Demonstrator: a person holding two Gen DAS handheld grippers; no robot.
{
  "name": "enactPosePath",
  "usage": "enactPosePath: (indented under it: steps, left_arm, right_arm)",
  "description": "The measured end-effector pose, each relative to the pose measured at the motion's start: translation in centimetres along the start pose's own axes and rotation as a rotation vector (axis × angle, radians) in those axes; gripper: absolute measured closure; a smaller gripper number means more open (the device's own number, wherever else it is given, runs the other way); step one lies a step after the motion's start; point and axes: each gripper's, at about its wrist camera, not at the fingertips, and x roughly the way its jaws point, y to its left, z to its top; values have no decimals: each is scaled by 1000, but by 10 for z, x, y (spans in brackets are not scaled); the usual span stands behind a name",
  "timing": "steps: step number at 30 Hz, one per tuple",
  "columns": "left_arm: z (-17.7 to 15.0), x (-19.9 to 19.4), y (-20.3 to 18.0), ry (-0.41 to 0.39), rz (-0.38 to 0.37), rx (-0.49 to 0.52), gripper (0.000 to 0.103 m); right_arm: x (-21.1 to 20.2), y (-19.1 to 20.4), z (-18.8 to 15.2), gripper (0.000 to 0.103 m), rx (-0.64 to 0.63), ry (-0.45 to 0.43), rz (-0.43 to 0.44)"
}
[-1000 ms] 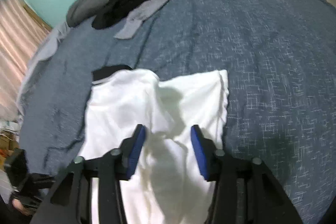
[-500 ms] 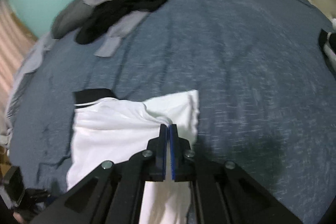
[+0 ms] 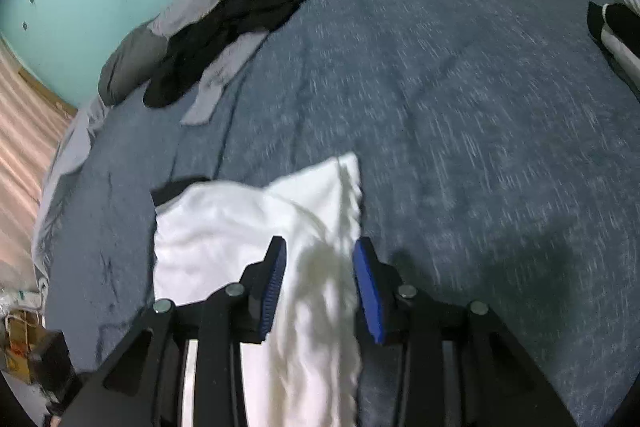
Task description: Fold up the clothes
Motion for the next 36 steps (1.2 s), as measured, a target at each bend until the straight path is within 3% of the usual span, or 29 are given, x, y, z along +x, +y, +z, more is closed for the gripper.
enactPosePath:
  steps: [8,17,21,29,36]
  left_arm:
    - [1,-1,-2,-1,3,2,63]
    - [7,-2,2,-1,1,1,63]
    - [6,-1,1,-1,1,2,63]
    - [1,-5,2,0,1,4,63]
    - [0,-6,1,1,3,6,63]
  right_arm:
    - [3,11,-19,67,-85,48,-39]
    - [8,21,-25,94,-157,101,-74]
    - [7,22,-25,100,-170,99,-79]
    - [-4,18,-22,102,-161,72,-104]
    - [-13,-2,-25,102,-89,52,-180]
